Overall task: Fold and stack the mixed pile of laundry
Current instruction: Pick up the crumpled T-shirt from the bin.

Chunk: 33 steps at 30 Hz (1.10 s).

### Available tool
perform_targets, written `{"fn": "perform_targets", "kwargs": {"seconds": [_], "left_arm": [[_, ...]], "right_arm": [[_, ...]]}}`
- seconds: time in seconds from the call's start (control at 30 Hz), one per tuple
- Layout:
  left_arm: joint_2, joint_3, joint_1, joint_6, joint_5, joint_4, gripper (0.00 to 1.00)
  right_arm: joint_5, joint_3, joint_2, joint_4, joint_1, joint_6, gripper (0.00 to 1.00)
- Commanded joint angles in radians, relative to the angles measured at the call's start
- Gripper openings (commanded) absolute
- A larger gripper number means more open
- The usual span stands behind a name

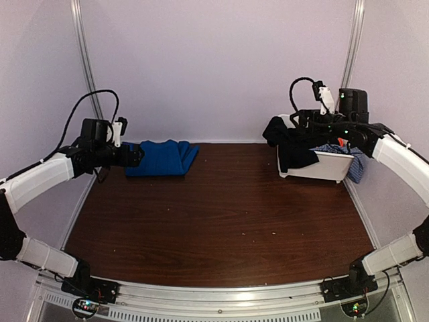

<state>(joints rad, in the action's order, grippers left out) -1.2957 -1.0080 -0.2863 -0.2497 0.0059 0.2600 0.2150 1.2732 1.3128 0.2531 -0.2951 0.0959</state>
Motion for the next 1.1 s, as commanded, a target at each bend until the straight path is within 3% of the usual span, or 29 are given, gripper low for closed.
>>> {"fn": "perform_targets", "kwargs": {"seconds": [0.0, 0.2, 0.43, 0.9, 0.97, 1.07], "left_arm": [[0.007, 0.048, -0.094, -0.036, 0.031, -0.091, 0.98], [-0.026, 0.042, -0.135, -0.034, 0.028, -0.081, 0.98], [-0.038, 0.038, -0.136, -0.028, 0.026, -0.076, 0.98], [-0.049, 0.020, -0.137, -0.028, 0.035, -0.070, 0.98], [-0.044, 0.023, -0.137, -0.029, 0.032, -0.068, 0.98], [-0.038, 0.026, -0.137, -0.028, 0.025, -0.061, 0.98]], "right_arm": [[-0.153, 0.036, -0.027, 0.129, 0.109, -0.014, 1.00], [-0.208, 0.131, 0.142, 0.181, 0.245, -0.028, 1.00], [-0.280, 0.318, 0.417, 0.197, 0.282, -0.064, 1.00], [-0.321, 0.868, 0.953, 0.317, 0.322, -0.083, 0.97], [-0.322, 0.915, 0.995, 0.332, 0.322, -0.083, 0.85], [-0.307, 0.951, 1.019, 0.348, 0.321, -0.082, 0.51]]}}
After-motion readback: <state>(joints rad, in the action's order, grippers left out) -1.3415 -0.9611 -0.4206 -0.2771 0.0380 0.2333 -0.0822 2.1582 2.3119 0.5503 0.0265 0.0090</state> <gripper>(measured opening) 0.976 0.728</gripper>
